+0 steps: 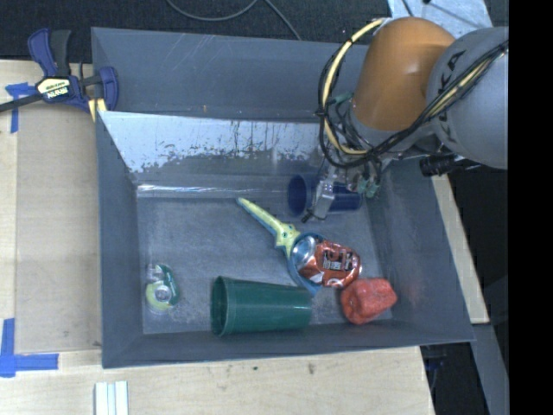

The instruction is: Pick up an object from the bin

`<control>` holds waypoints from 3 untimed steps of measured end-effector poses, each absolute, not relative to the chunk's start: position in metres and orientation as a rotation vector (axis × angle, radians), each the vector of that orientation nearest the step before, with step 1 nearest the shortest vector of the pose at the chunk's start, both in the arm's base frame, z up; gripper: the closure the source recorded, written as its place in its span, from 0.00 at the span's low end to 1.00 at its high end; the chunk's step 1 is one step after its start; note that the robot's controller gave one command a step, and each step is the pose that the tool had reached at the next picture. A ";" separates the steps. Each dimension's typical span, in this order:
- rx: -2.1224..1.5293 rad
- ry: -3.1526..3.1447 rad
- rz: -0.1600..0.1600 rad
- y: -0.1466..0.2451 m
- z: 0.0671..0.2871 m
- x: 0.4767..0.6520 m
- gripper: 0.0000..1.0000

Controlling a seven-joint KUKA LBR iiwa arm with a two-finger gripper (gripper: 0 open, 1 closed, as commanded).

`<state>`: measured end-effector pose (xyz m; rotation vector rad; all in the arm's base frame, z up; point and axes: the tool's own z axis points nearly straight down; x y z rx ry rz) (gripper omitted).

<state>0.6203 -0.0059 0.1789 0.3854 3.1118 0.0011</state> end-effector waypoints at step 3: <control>0.138 3.129 -0.004 -0.085 0.146 0.612 0.00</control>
Offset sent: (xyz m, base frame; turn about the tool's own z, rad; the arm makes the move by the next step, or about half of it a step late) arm -0.0115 -0.0671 -0.0345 -0.1206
